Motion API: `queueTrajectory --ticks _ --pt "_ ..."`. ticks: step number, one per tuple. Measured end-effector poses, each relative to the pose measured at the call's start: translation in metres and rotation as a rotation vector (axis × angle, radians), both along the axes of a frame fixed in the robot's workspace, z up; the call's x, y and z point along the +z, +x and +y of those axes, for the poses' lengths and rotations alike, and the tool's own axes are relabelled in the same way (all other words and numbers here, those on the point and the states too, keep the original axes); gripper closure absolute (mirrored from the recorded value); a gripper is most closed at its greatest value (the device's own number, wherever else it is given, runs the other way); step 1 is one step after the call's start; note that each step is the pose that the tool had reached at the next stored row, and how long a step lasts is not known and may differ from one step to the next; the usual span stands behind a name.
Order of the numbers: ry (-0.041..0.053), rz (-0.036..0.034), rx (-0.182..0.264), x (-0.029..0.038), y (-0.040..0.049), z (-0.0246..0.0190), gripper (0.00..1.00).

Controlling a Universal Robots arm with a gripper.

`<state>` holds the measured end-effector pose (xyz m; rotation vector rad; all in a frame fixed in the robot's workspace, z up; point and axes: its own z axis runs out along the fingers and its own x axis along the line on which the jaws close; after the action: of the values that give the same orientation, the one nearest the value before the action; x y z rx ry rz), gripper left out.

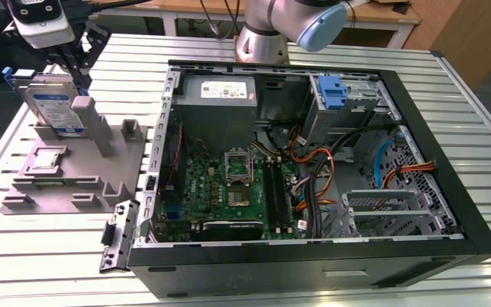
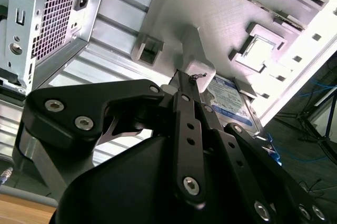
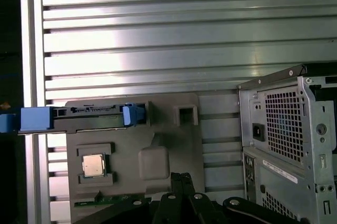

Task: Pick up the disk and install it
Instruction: 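Reach for the disk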

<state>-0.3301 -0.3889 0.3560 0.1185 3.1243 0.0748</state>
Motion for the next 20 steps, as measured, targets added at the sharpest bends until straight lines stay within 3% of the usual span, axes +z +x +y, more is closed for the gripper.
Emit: queueTrajectory --ticks 20 --pt "0.0 0.0 0.0 -0.0002 -0.01 0.001 0.9"
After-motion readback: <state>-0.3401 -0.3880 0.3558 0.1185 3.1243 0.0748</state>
